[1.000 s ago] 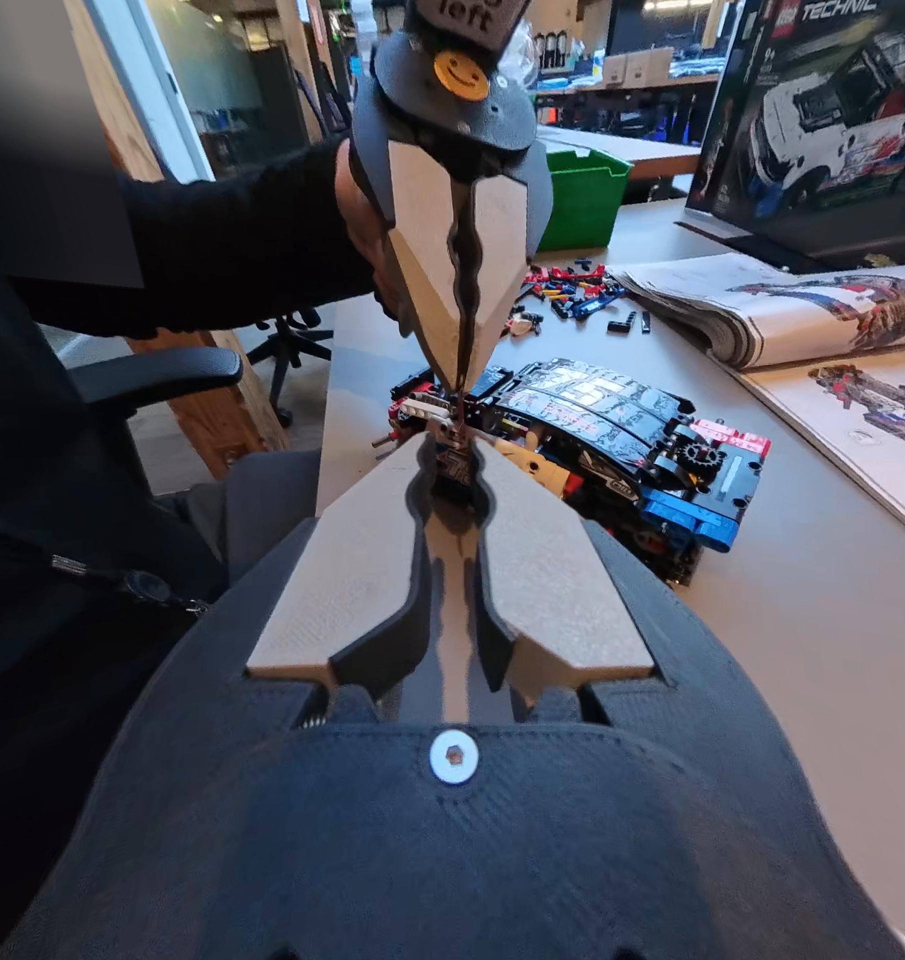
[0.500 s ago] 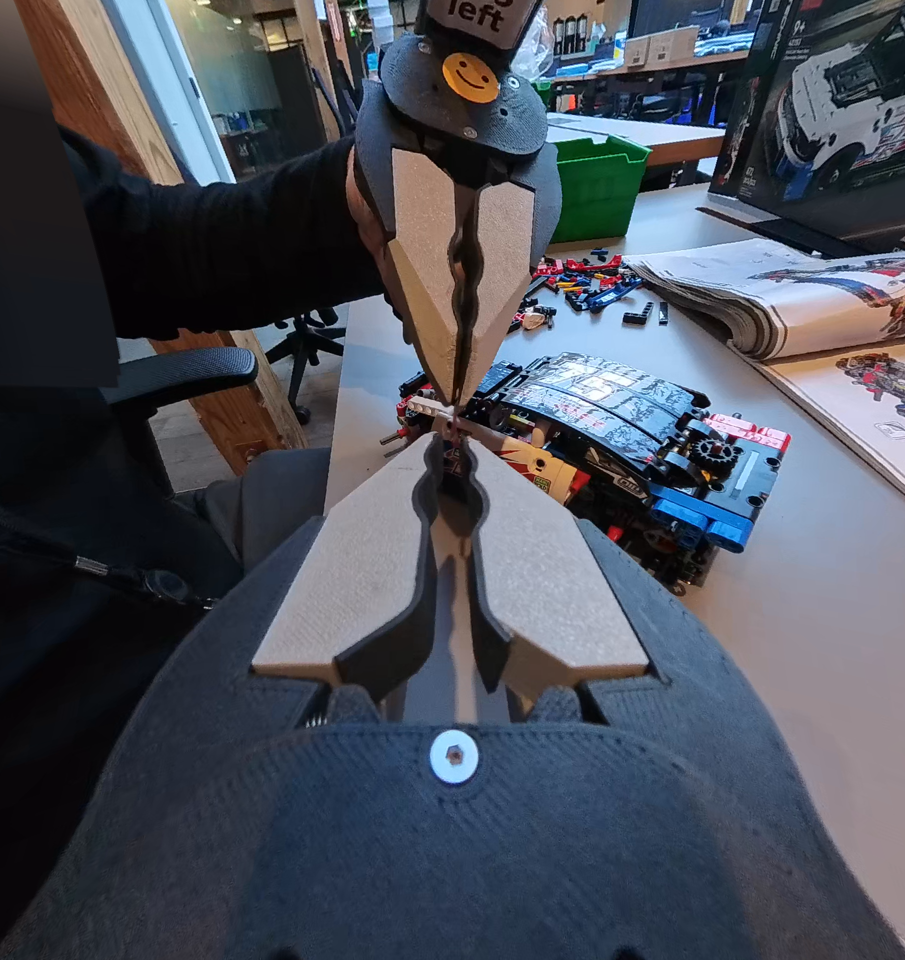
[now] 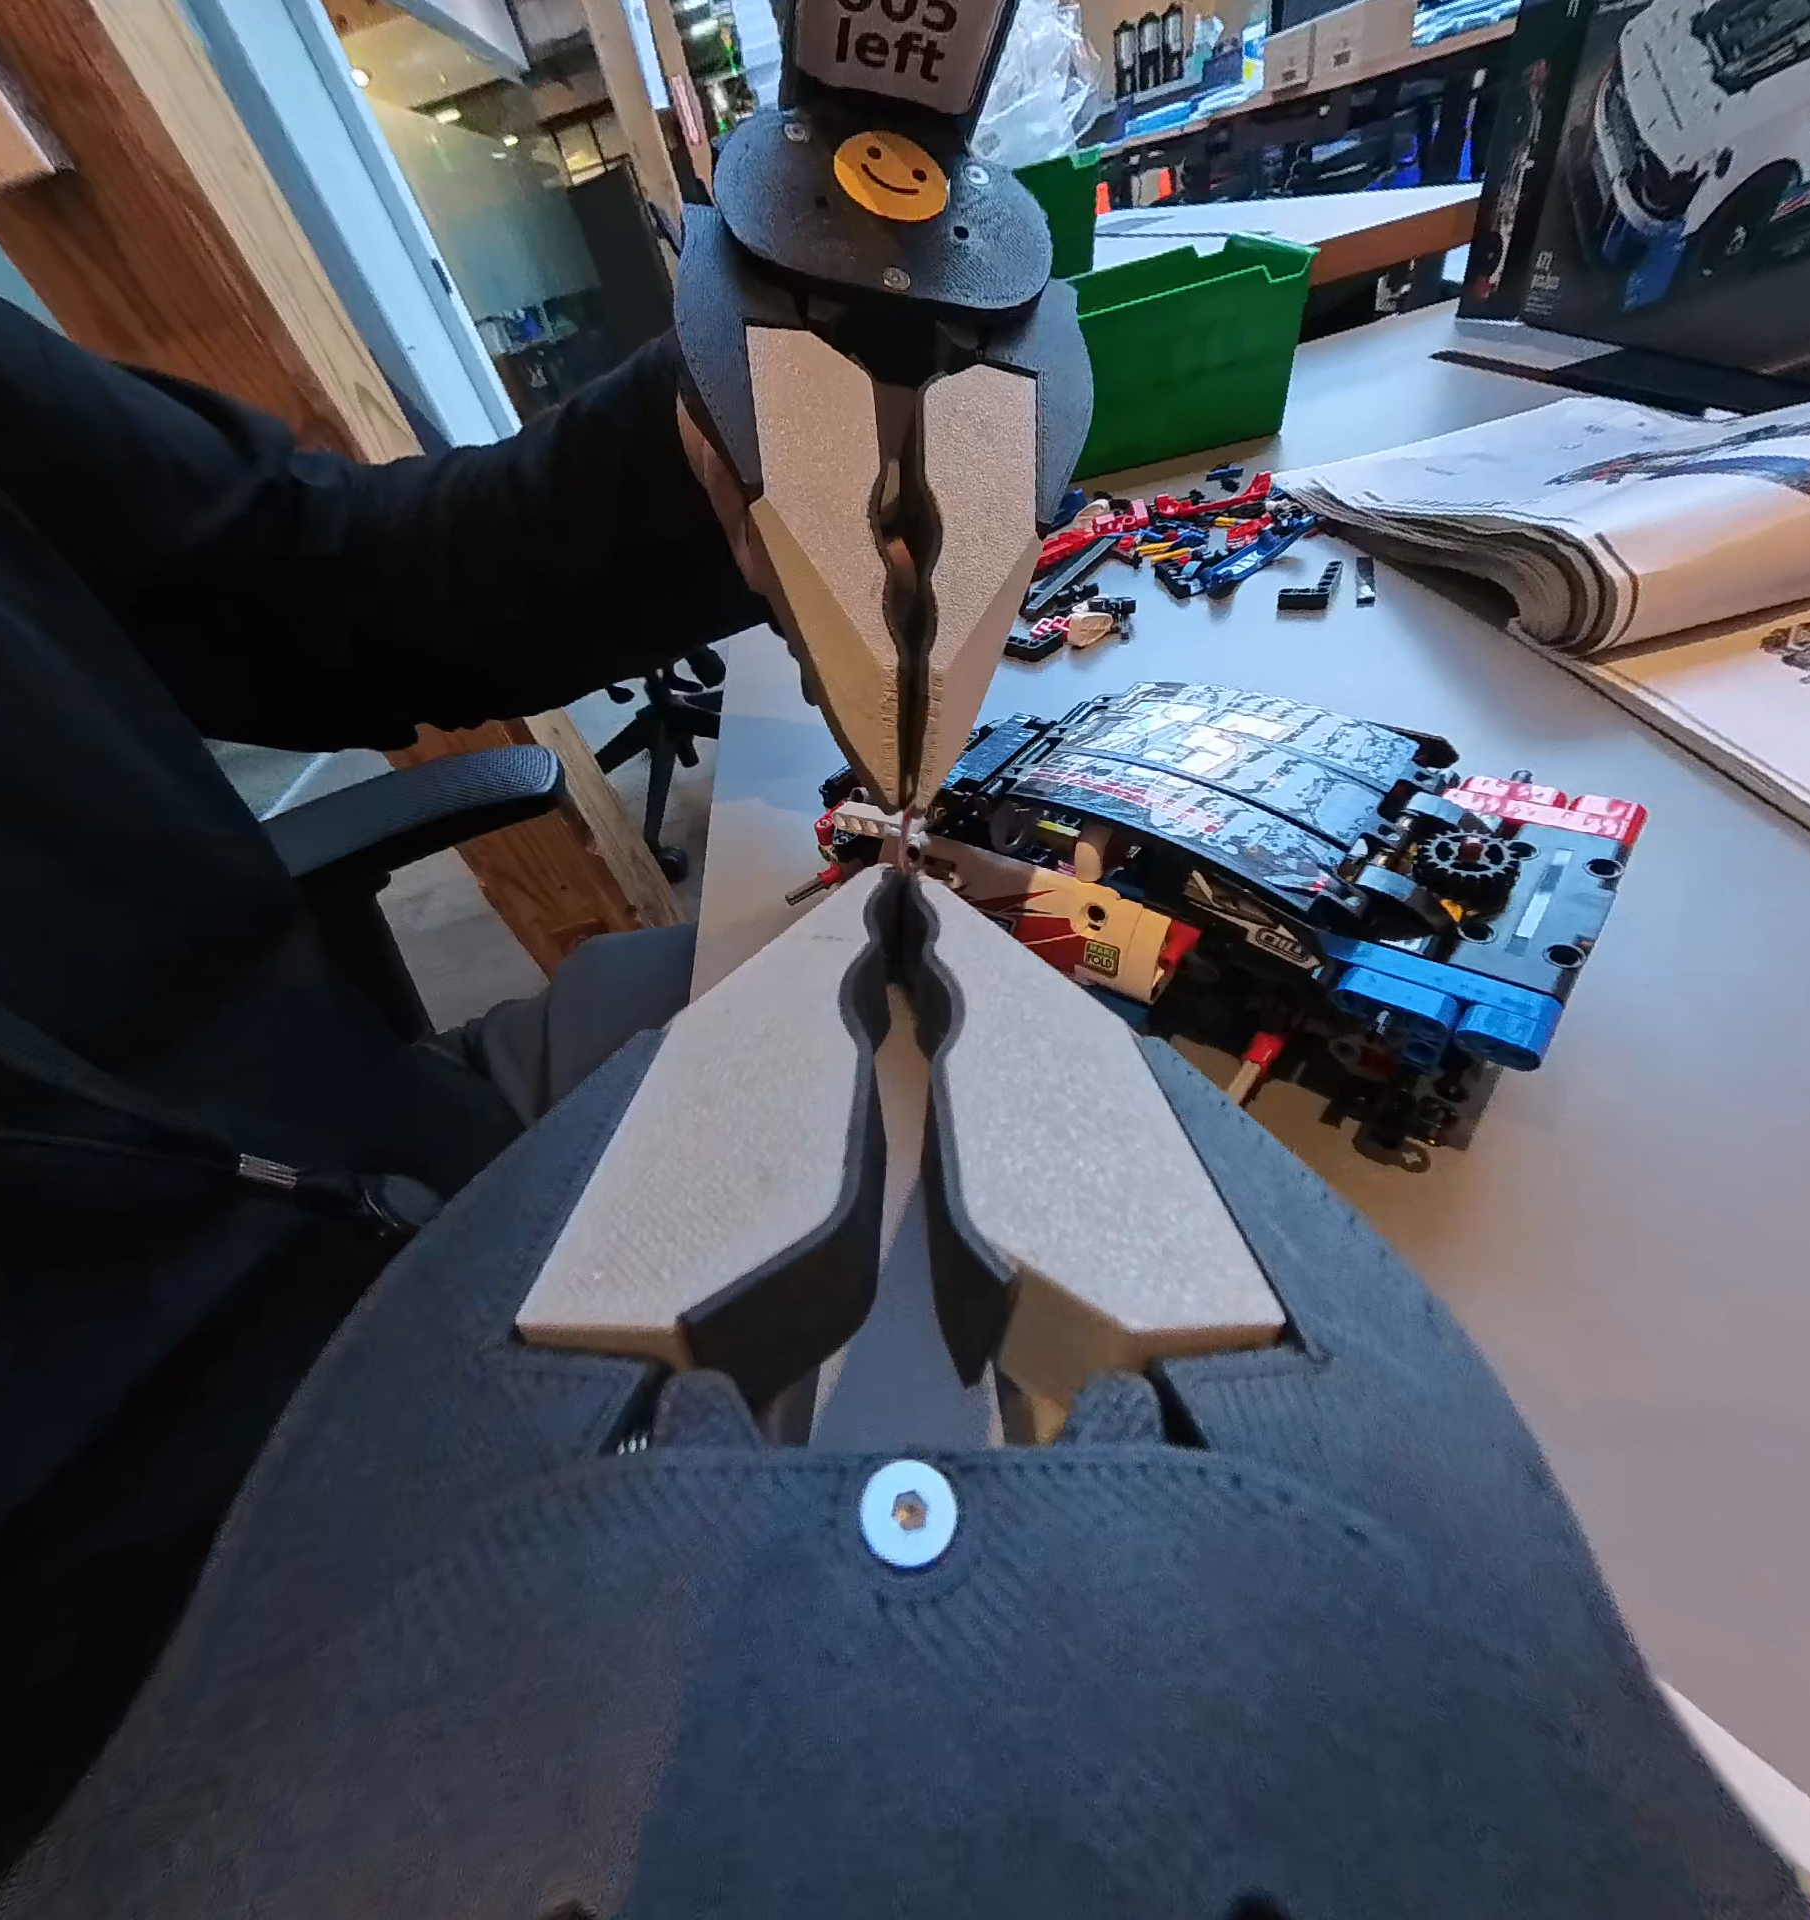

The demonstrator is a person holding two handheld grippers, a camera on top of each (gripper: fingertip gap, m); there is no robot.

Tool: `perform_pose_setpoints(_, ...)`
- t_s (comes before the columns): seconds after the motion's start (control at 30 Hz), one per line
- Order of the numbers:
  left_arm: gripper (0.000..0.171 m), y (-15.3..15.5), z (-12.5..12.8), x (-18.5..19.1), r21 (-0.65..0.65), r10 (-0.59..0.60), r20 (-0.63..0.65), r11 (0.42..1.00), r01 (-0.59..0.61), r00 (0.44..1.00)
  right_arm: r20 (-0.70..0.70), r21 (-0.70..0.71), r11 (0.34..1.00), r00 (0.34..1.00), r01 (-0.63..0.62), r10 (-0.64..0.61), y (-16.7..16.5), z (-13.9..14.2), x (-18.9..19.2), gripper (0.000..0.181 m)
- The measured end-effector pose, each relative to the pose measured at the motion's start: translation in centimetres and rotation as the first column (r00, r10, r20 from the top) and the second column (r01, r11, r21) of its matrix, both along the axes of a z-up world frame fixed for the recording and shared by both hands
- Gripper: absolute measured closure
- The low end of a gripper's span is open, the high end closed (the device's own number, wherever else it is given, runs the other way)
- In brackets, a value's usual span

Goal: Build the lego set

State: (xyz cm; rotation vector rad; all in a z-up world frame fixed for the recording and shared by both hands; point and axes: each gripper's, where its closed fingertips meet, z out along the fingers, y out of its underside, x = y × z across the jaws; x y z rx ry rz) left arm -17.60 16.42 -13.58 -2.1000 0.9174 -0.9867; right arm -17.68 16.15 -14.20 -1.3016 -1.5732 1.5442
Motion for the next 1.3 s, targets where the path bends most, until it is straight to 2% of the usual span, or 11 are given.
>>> perform_pose_setpoints(0.27,0.171,0.4,-0.8,-0.1,-0.022,0.039,-0.025,0.999,-0.04,0.999,0.062,-0.167,0.986,0.998,-0.005,0.016,0.1,-1.0,-0.1,0.181)
perform_pose_setpoints(0.37,0.117,-1.3,-0.3,1.0,-0.08,-0.039,0.056,0.996,0.043,0.998,0.061,-0.246,0.969,0.998,-0.013,0.029,0.5,-1.2,0.1,0.181)
perform_pose_setpoints(0.47,0.109,-1.7,-0.7,1.3,-0.069,-0.036,0.027,0.997,0.038,0.999,0.056,-0.267,0.963,0.998,-0.026,0.042,0.6,-1.2,0.5,0.181)
perform_pose_setpoints(0.53,0.077,-1.0,-1.5,0.6,-0.033,0.0,-0.047,0.999,-0.001,0.999,0.057,-0.254,0.966,0.997,-0.035,0.051,0.4,-1.3,0.7,0.181)
perform_pose_setpoints(0.6,0.097,0.0,-1.5,-0.5,-0.019,0.079,-0.054,0.997,-0.08,0.995,0.06,-0.249,0.968,0.997,-0.029,0.045,0.4,-1.4,0.8,0.181)
perform_pose_setpoints(0.67,0.086,-0.5,-0.7,-0.7,-0.033,0.057,-0.003,0.998,-0.057,0.998,0.075,-0.269,0.963,0.997,0.004,0.017,1.0,-1.6,0.7,0.181)
perform_pose_setpoints(0.83,0.078,0.3,-1.2,-3.7,0.013,0.13,-0.116,0.991,-0.13,0.985,0.201,-0.479,0.868,0.979,0.132,-0.038,2.9,-3.3,-0.8,0.181)
perform_pose_setpoints(0.93,0.096,1.9,-2.1,-5.9,0.059,0.224,-0.235,0.975,-0.216,0.946,0.239,-0.616,0.771,0.971,0.164,-0.016,2.9,-4.0,-1.7,0.181)
perform_pose_setpoints(1.03,0.11,1.7,-2.7,-5.0,0.067,0.208,-0.288,0.978,-0.197,0.935,0.277,-0.648,0.737,0.961,0.194,-0.009,2.8,-4.5,-2.4,0.181)
perform_pose_setpoints(1.17,0.105,1.5,-4.0,-4.9,0.136,0.213,-0.434,0.976,-0.17,0.875,0.306,-0.675,0.705,0.952,0.217,0.0,2.9,-4.8,-3.0,0.181)
perform_pose_setpoints(1.3,0.09,2.3,-3.2,-5.7,0.157,0.254,-0.42,0.966,-0.205,0.871,0.337,-0.671,0.702,0.942,0.239,0.0,3.1,-5.0,-3.1,0.181)
